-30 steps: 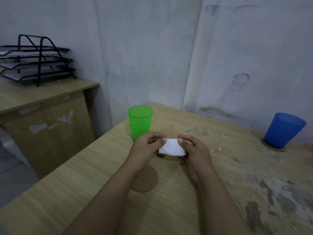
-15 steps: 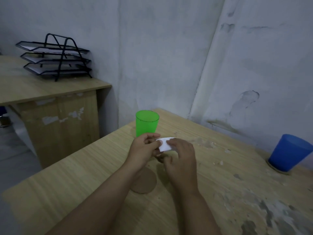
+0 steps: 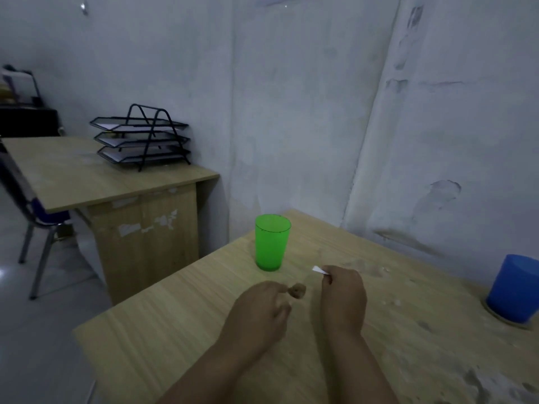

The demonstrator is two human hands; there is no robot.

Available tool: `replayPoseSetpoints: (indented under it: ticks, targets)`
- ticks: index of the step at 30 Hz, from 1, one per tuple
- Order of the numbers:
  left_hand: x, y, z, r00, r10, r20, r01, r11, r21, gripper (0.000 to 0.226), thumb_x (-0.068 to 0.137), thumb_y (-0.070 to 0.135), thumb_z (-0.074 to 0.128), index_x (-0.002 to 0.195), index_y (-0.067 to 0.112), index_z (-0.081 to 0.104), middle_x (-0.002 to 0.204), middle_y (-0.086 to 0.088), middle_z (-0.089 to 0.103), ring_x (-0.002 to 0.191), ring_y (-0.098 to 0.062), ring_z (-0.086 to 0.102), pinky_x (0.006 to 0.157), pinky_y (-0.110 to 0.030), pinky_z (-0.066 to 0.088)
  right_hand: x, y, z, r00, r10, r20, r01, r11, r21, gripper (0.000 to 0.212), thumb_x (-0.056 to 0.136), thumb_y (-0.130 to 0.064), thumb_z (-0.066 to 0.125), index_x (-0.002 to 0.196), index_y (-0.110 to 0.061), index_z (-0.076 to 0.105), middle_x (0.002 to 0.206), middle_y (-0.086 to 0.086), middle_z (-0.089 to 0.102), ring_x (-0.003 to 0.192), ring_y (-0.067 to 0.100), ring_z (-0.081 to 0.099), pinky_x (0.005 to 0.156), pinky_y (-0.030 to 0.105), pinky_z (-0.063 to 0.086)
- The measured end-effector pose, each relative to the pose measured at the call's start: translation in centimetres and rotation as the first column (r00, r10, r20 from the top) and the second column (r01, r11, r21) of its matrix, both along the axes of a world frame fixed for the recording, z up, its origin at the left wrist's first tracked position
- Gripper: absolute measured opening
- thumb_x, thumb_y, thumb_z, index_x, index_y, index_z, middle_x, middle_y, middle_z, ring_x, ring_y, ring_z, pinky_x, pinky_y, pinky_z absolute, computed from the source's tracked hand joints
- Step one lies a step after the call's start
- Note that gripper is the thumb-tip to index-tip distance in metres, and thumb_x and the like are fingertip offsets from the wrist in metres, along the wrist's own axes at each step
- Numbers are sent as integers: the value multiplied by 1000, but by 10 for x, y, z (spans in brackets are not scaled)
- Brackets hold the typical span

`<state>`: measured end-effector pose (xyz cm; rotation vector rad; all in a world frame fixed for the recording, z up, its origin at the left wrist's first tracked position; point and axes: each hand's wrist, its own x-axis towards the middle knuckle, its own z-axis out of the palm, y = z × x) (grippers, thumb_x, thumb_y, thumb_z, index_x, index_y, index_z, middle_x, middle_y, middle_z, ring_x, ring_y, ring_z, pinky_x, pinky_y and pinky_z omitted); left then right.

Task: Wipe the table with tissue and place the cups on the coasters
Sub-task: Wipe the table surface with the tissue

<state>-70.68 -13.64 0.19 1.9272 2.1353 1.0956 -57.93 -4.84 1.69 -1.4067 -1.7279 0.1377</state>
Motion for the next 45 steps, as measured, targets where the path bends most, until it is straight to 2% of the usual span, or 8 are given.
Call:
replayPoseSetpoints:
  ticks: [9,15,23,28,36,38,41,45]
  targets:
    - [7,-14,-18,917,-7,-400,-77,978,-194,75,82,68,24,146,29,28,157,2,21,145,-15,10,116,-44,0,-27,6,-8,941,148,304,-60,958,-282,33,88,-11,45,111,-20,66,111,10,61,100,25,60,85,29,46]
    - [40,-43,-19,873,-183,-453,111,977,-181,59,67,59,37,98,27,76,110,8,71,106,-9,65,95,-29,32,-16,12,-10,819,376,434,-255,915,-312,31,87,-17,49,114,-20,65,102,9,56,93,26,58,78,26,41]
    - [51,-54,-18,898,-136,-419,61,980,-187,58,58,71,53,97,34,75,106,21,70,101,5,63,90,-20,39,-3,24,-10,777,528,343,-434,844,-316,34,92,-14,46,120,-23,64,106,11,58,96,26,55,74,23,33]
    - [46,-47,-18,907,-51,-419,-34,981,-192,64,86,58,40,134,19,53,144,6,46,136,-8,38,114,-27,25,-16,18,-11,749,554,364,-476,831,-286,35,91,-14,46,120,-23,63,110,10,58,98,26,56,76,24,35]
    - [51,-49,-23,904,-65,-422,-38,972,-233,60,68,67,42,104,31,74,112,17,69,108,3,60,86,-17,51,3,21,-18,692,500,521,-398,866,-302,35,98,-27,37,129,-21,54,120,13,56,109,25,54,87,23,37]
    - [49,-53,-20,914,-76,-398,-27,969,-246,64,76,64,36,116,26,69,124,13,64,119,0,54,99,-22,44,-12,18,-14,692,510,511,-419,860,-290,37,98,-20,36,129,-15,54,124,17,57,116,25,48,89,24,35]
    - [47,-50,-24,939,-128,-318,71,980,-185,75,89,57,27,150,13,20,159,1,17,146,-8,7,110,-32,-17,-9,14,-7,642,628,440,-520,778,-353,40,95,-14,38,133,-17,52,138,8,52,126,18,45,98,16,31]
    - [45,-44,-34,950,-102,-295,47,981,-186,76,92,57,24,152,12,5,161,-2,2,146,-8,-6,108,-26,-19,27,15,-5,584,686,434,-558,727,-399,44,94,-13,40,136,-26,48,144,-7,45,130,5,42,110,14,24]
